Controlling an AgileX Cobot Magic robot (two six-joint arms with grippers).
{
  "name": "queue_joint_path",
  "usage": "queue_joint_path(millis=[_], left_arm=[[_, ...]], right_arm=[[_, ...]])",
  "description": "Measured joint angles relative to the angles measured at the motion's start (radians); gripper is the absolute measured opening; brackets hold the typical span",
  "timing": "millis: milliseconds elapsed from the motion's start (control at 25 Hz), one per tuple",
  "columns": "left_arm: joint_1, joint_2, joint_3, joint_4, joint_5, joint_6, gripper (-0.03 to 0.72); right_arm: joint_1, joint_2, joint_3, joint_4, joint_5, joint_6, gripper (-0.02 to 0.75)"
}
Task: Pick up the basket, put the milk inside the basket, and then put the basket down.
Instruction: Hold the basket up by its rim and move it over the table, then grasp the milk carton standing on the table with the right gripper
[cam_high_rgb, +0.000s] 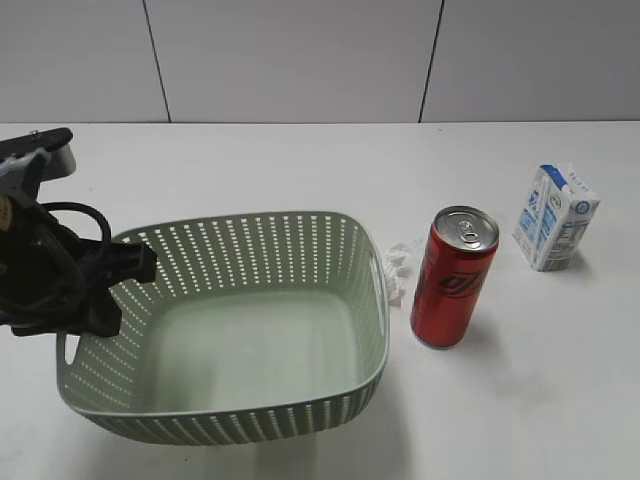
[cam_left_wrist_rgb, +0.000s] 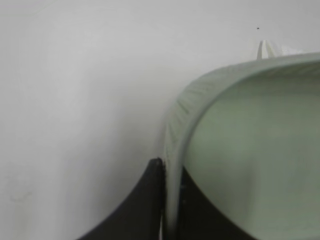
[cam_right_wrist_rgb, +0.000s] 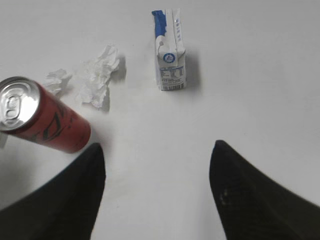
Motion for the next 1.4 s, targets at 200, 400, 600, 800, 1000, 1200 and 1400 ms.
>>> queue_joint_path(millis=[200, 400, 600, 800, 1000, 1200, 1400], left_arm=[[0.0, 0.0, 0.0, 0.0, -0.001, 0.001, 0.006], [0.0, 0.0, 0.0, 0.0, -0.002, 0.002, 0.006], [0.0, 0.0, 0.0, 0.0, 0.003, 0.019, 0.006], [0.0, 0.0, 0.0, 0.0, 0.009, 0.035, 0.006], [0.0, 0.0, 0.0, 0.0, 0.01, 0.041, 0.006], [0.0, 0.0, 0.0, 0.001, 0.009, 0.042, 0.006], [0.0, 0.0, 0.0, 0.002, -0.002, 0.042, 0.006]], right_arm=[[0.0, 0.309, -0.157, -0.071, -0.036, 0.007, 0.428], [0.0, 0.563, -0.297, -0.114, -0.072, 0.012, 0.39], [0.0, 0.798, -0.41, -0.197, -0.084, 0.013, 0.386], [0.0, 0.968, -0.535, -0.296, -0.098, 0.029, 0.359], [0.0, 1.093, -0.643, -0.328, -0.111, 0.046, 0.143], [0.0, 1.172, -0.683, -0.33, -0.112, 0.05, 0.011], [0.0, 1.17, -0.71, -0.372, -0.04, 0.053, 0.013]])
